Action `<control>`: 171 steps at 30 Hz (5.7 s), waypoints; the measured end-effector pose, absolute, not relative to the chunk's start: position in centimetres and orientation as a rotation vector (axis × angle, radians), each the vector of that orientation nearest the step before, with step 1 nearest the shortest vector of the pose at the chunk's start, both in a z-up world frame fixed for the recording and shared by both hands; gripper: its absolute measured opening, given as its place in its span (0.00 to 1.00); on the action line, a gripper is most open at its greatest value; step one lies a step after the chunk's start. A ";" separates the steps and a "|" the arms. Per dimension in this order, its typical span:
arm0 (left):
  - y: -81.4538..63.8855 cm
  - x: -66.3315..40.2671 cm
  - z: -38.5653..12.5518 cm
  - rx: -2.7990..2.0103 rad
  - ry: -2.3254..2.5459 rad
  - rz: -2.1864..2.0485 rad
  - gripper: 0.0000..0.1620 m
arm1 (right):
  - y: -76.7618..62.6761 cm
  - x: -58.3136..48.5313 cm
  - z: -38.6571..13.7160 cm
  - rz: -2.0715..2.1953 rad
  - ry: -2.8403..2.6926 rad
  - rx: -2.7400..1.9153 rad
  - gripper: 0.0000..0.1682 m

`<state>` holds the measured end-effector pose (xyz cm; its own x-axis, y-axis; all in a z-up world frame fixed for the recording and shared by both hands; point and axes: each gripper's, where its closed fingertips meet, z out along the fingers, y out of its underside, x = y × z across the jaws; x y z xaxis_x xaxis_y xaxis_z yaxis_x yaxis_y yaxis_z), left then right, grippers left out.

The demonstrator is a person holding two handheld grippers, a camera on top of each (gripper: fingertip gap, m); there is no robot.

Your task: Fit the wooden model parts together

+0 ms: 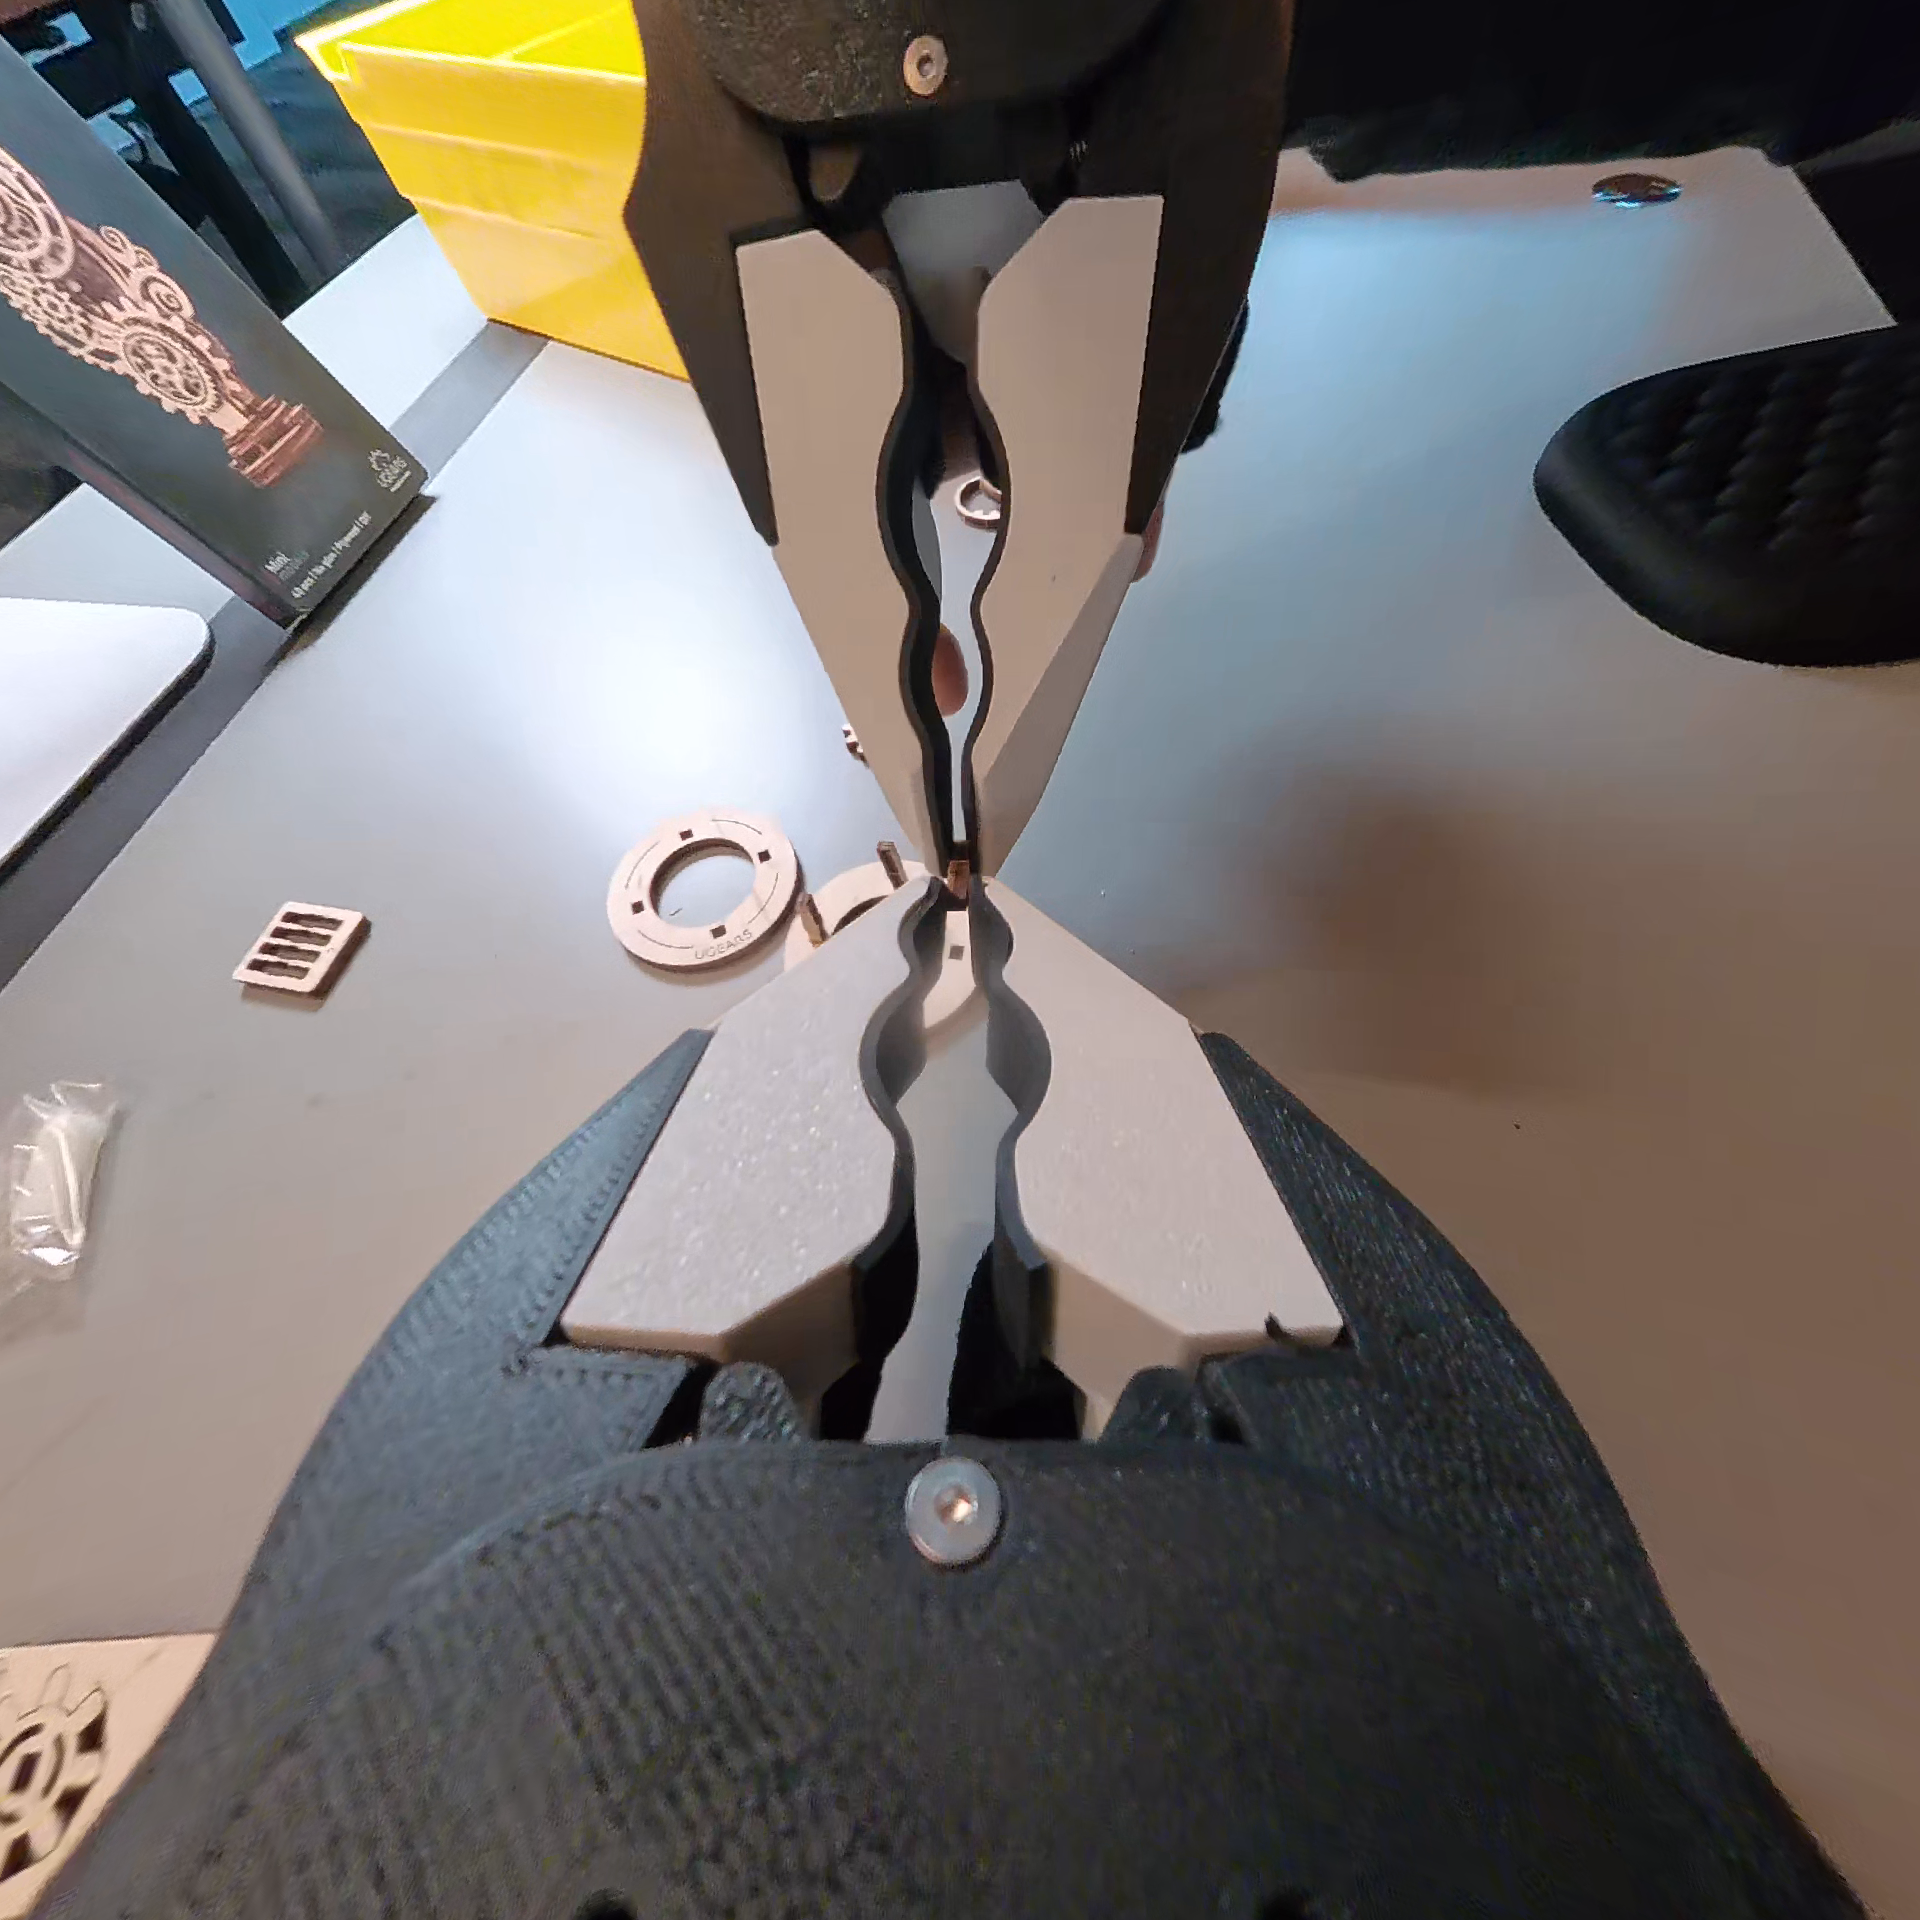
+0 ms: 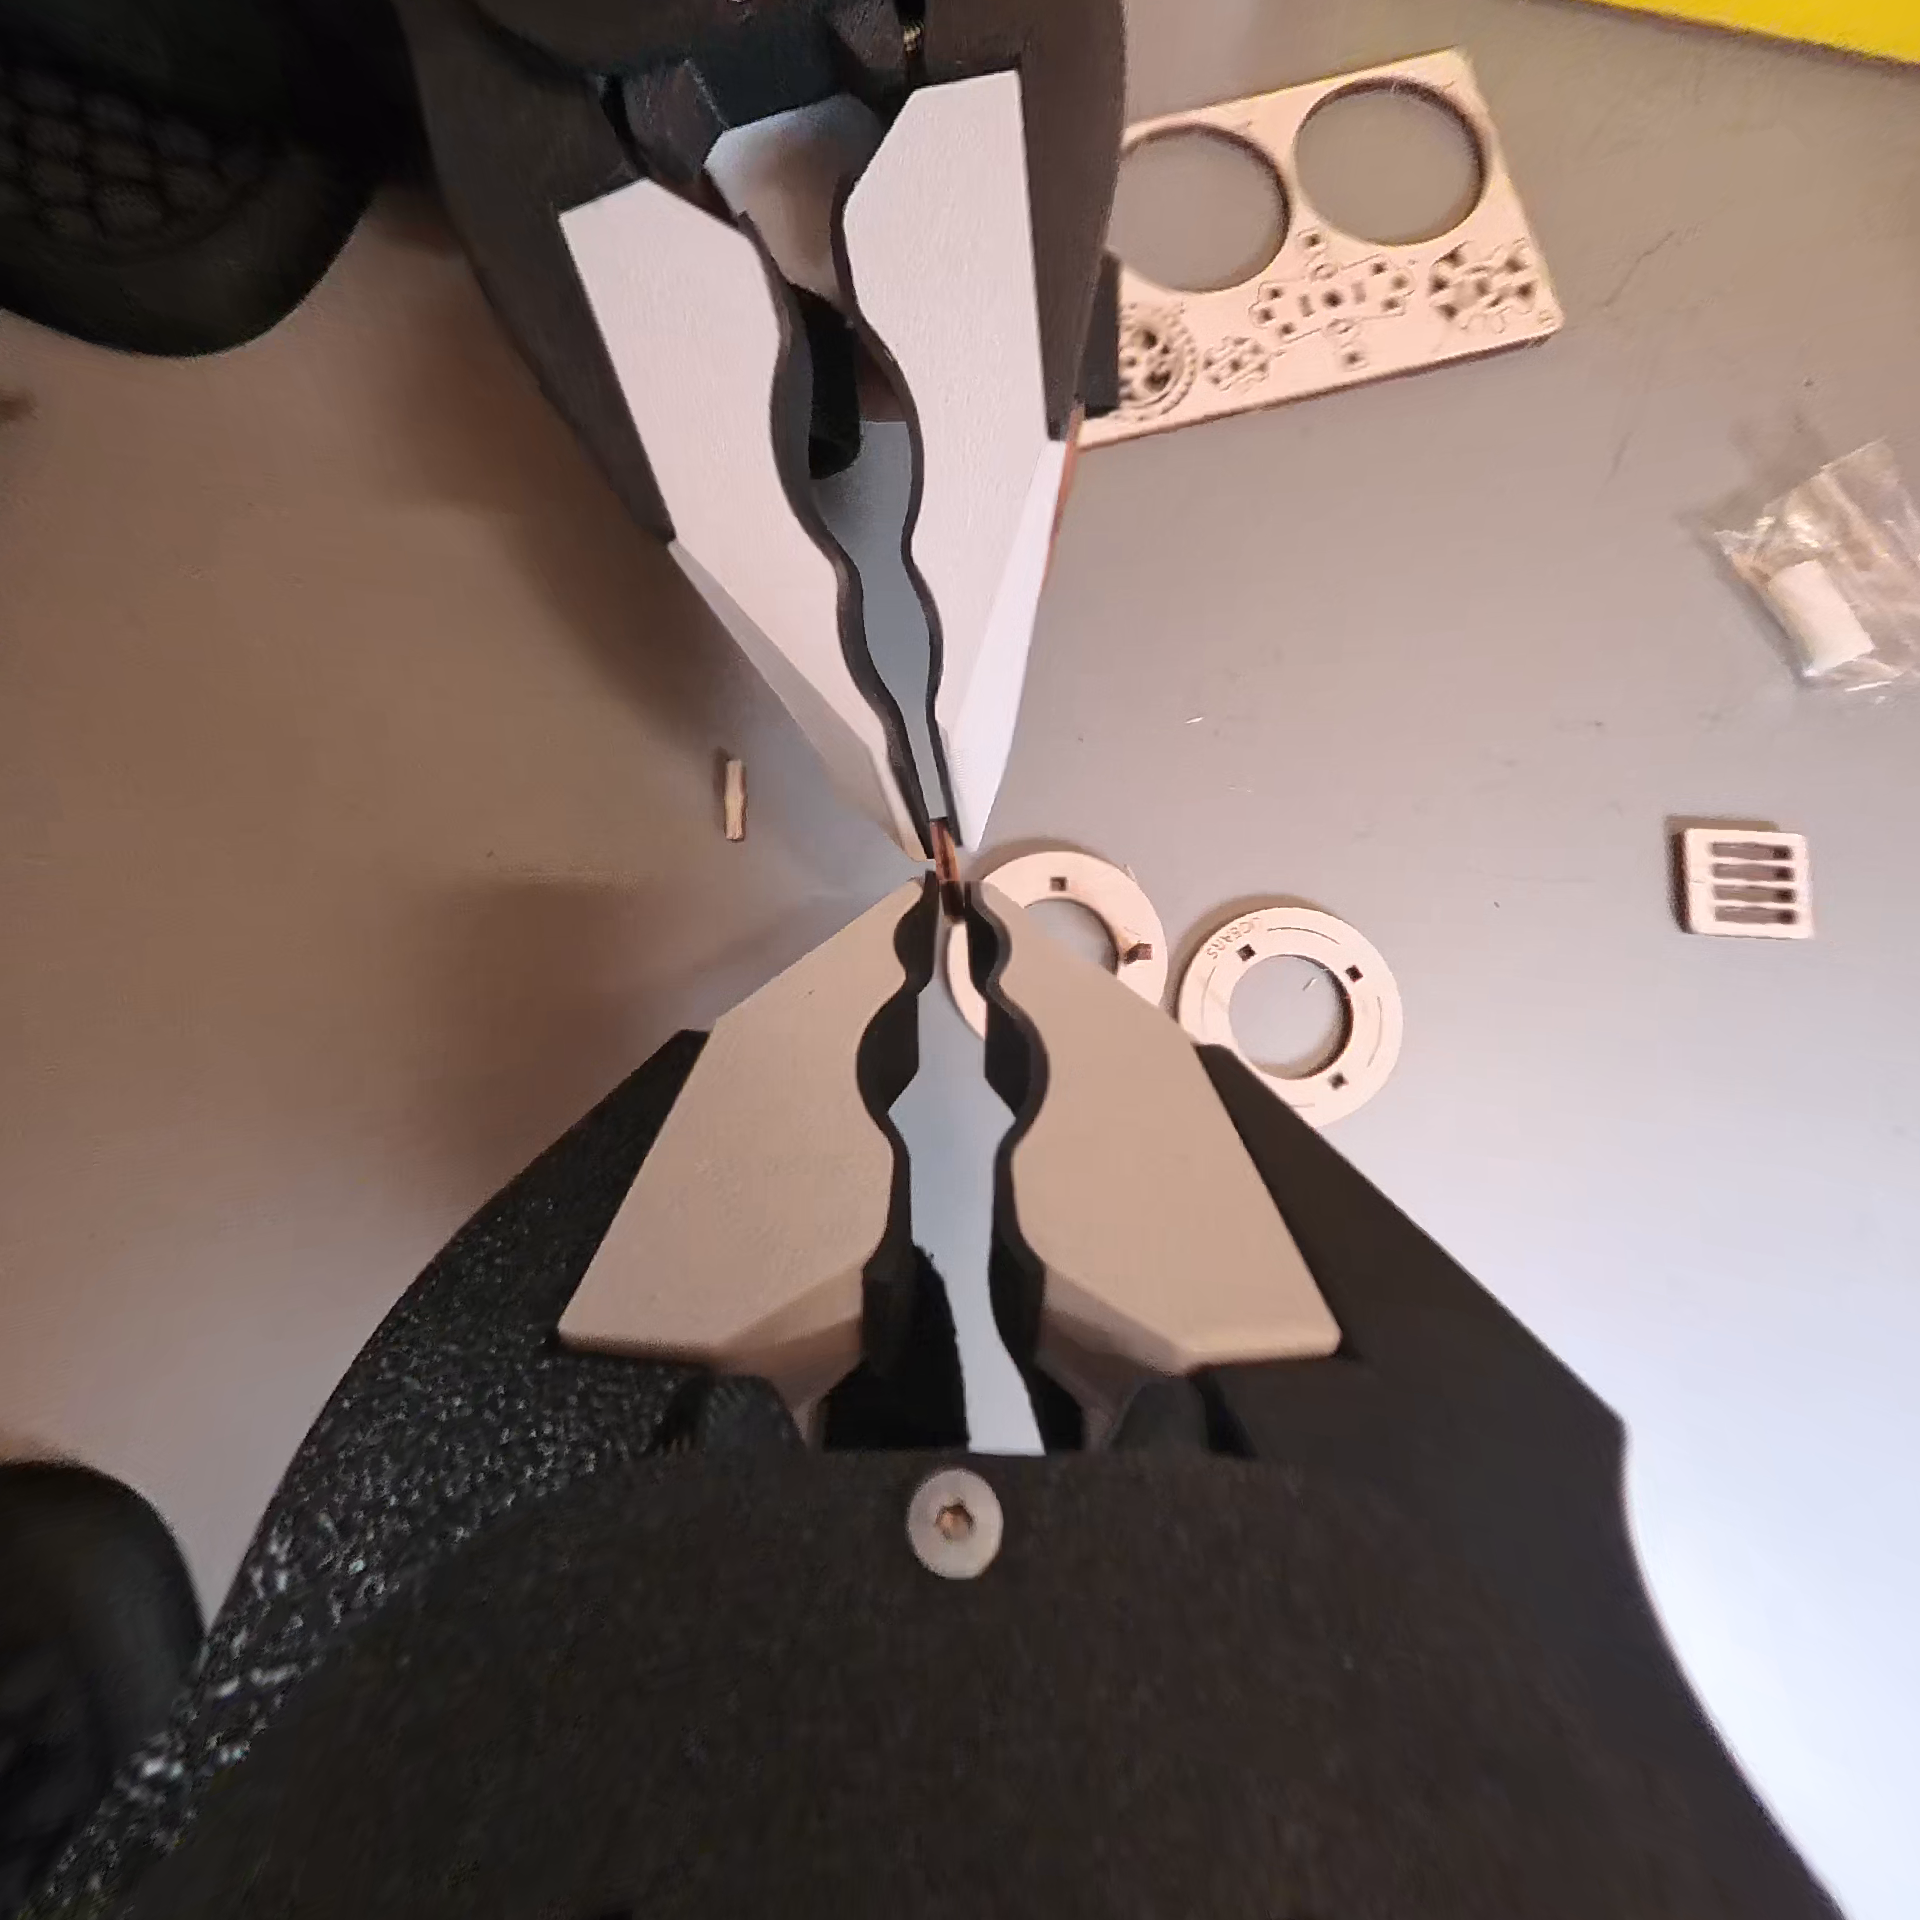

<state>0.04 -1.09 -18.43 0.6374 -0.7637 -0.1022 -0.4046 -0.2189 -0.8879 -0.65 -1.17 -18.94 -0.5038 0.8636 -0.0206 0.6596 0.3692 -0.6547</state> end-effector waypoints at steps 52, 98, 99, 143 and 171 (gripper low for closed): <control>-1.2 -0.6 -22.4 -2.512 1.697 -0.093 0.02 | -0.7 3.3 -21.3 0.740 -1.890 -1.384 0.14; -2.9 3.1 -15.0 -2.315 1.265 -0.801 0.01 | -2.2 2.3 -14.5 0.507 -1.662 -0.727 0.02; -2.9 3.2 -14.7 -2.299 1.240 -0.824 0.01 | -2.2 2.3 -14.2 0.484 -1.653 -0.712 0.02; -1.1 3.7 -11.8 -2.010 0.666 -1.166 0.01 | -0.7 2.6 -12.4 0.505 -1.504 -0.803 0.00; -1.0 -0.6 -22.2 -2.505 1.576 -0.290 0.01 | -0.6 2.4 -22.9 0.577 -1.984 -1.312 0.00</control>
<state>-0.55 -1.00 -22.23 0.4230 -0.9030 0.0747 -0.8704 -0.4279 -0.2437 2.36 -0.64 -22.93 -0.2604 0.9192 0.2954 0.6175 0.3938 -0.6809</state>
